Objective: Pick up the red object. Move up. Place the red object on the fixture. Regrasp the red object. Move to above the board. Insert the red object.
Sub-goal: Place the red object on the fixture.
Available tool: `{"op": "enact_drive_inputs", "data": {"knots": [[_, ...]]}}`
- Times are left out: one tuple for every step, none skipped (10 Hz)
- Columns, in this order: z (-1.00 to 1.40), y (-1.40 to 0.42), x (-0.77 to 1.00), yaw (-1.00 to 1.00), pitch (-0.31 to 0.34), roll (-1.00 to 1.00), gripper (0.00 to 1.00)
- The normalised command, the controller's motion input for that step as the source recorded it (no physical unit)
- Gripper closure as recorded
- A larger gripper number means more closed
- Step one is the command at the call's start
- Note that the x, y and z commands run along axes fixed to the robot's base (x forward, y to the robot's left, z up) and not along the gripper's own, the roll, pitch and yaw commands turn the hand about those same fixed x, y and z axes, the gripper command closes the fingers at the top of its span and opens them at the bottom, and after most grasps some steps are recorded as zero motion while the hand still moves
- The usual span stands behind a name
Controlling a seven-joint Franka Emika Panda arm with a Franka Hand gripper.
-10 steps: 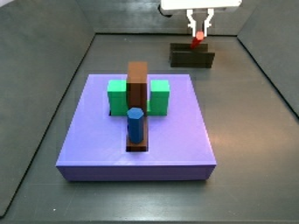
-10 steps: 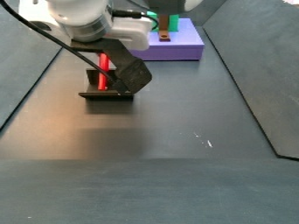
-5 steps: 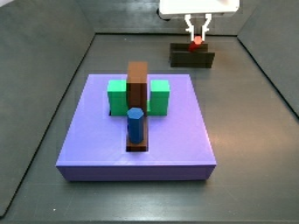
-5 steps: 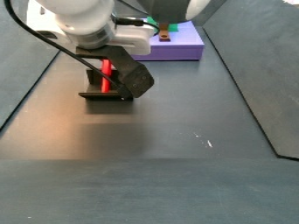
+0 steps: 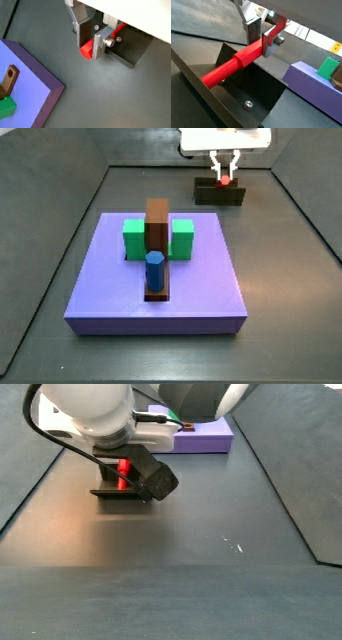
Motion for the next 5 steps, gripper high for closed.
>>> {"op": "enact_drive_inputs", "data": {"knots": [[-0.06,0.03,0.04,0.00,0.000,-0.31,1.00],[-0.02,0.06,0.09,0.00,0.006,-0.34,1.00],[-0.01,0.07,0.11,0.00,0.020,-0.30,1.00],[-0.02,0.00,0.07,0.00,0.000,-0.10,1.00],[-0.01,0.00,0.07,0.00,0.000,-0.13,1.00]]}}
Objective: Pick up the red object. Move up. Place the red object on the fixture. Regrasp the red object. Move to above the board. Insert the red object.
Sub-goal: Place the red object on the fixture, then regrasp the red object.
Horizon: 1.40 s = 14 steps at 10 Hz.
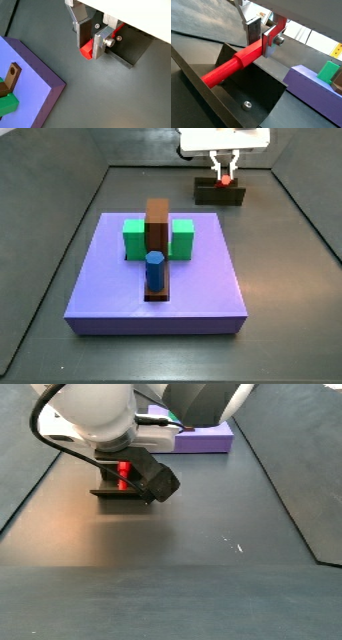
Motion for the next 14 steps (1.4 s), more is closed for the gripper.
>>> {"op": "enact_drive_inputs", "data": {"knots": [[0.00,0.00,0.03,0.00,0.023,-0.09,1.00],[0.00,0.00,0.00,0.00,0.000,0.00,1.00],[0.00,0.00,0.00,0.00,0.000,0.00,0.00],[0.65,0.08,0.04,-0.07,0.089,0.44,0.00],[0.79,0.15,0.00,-0.15,0.111,0.65,0.00],[0.80,0.12,0.00,-0.18,0.154,0.65,0.00],[0.72,0.06,0.00,-0.17,0.177,0.71,0.00],[0.41,0.03,-0.05,-0.17,0.166,0.84,0.00],[0.09,0.00,-0.04,-0.14,0.123,0.90,0.00],[0.00,0.00,-0.06,-0.11,0.111,1.00,0.00],[-0.05,-0.03,-0.02,-0.03,0.114,1.00,0.00],[-0.15,-0.09,0.00,0.00,0.034,1.00,0.00],[-0.20,-0.09,0.02,0.00,0.000,1.00,0.00],[-0.21,-0.08,0.03,0.00,0.000,1.00,0.00]]}}
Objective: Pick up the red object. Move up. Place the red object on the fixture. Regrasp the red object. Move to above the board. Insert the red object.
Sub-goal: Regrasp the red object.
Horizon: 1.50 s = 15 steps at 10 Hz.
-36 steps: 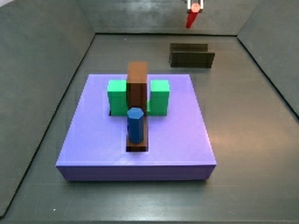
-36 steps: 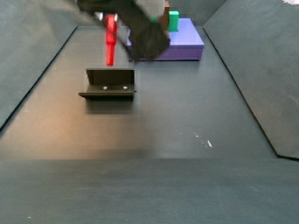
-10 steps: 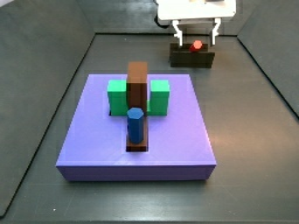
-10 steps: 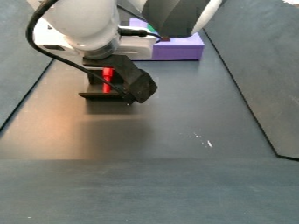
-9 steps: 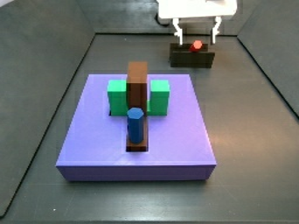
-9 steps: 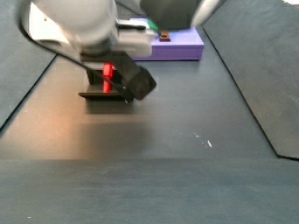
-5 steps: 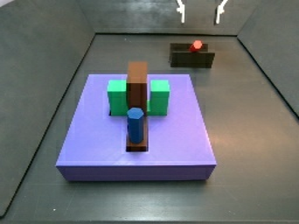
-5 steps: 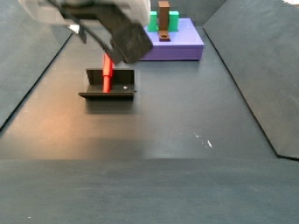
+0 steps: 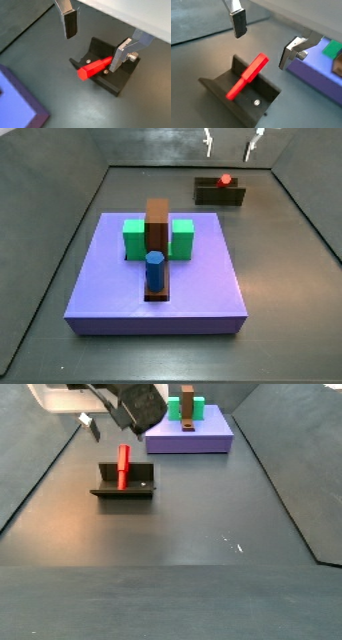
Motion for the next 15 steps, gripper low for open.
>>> {"op": "enact_drive_inputs", "data": {"knots": [[-0.22,-0.07,0.04,0.00,0.000,1.00,0.00],[-0.25,-0.06,0.09,0.00,0.000,1.00,0.00],[-0.26,-0.04,0.09,-0.01,0.000,1.00,0.00],[-0.14,-0.07,0.29,0.00,-0.089,0.97,0.00],[-0.21,-0.05,0.14,0.00,-0.089,0.99,0.00],[-0.27,0.00,0.05,-0.02,-0.114,0.94,0.00],[-0.18,0.00,0.00,-0.03,-0.137,0.91,0.00],[-0.17,0.00,0.00,0.00,-0.100,0.99,0.00],[-0.20,0.01,-0.04,-0.01,-0.069,1.00,0.00],[-0.25,0.00,-0.03,-0.02,-0.131,0.91,0.00],[-0.25,0.00,0.00,-0.02,-0.197,0.82,0.00],[-0.23,0.00,0.00,-0.02,-0.200,0.79,0.00],[-0.24,0.03,0.02,-0.07,-0.229,0.69,0.00],[-0.23,0.17,0.05,-0.14,-0.306,0.49,0.00],[-0.06,0.19,0.03,-0.10,-0.331,0.38,0.00]]}}
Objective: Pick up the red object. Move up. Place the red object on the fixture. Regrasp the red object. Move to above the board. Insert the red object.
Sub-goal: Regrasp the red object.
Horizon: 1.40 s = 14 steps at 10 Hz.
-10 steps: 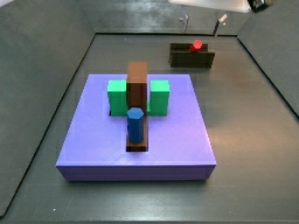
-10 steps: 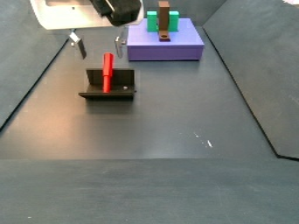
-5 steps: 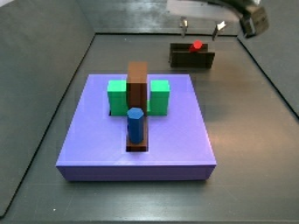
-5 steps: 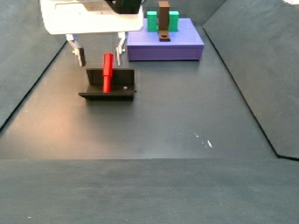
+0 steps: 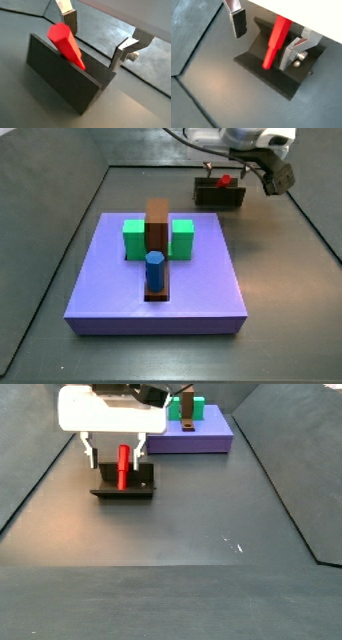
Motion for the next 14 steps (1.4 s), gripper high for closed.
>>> {"op": "enact_drive_inputs", "data": {"knots": [[0.04,0.27,0.00,-0.06,-0.343,0.24,0.00],[0.25,0.26,0.00,-0.02,-0.414,0.18,0.00],[0.31,0.00,0.09,0.00,-0.360,0.45,0.00],[0.21,-0.48,0.11,0.05,-0.237,0.62,0.00],[0.15,-0.54,0.00,0.16,-0.089,0.82,0.00],[0.01,-0.47,0.00,0.20,-0.011,0.95,0.00],[0.00,-0.39,0.00,0.16,-0.014,0.97,0.00],[0.00,-0.33,0.00,0.13,-0.069,0.80,0.00],[0.00,-0.23,0.00,0.11,-0.143,0.39,0.00],[0.00,-0.08,-0.21,0.00,-0.217,0.00,0.00],[-0.19,0.00,-0.19,0.00,-0.351,-0.12,0.00],[-0.15,0.00,-0.15,0.00,-0.449,-0.26,0.00],[-0.17,0.00,-0.13,0.00,-0.469,-0.30,0.00],[-0.11,-0.01,-0.03,0.00,-0.414,-0.26,0.00]]}}
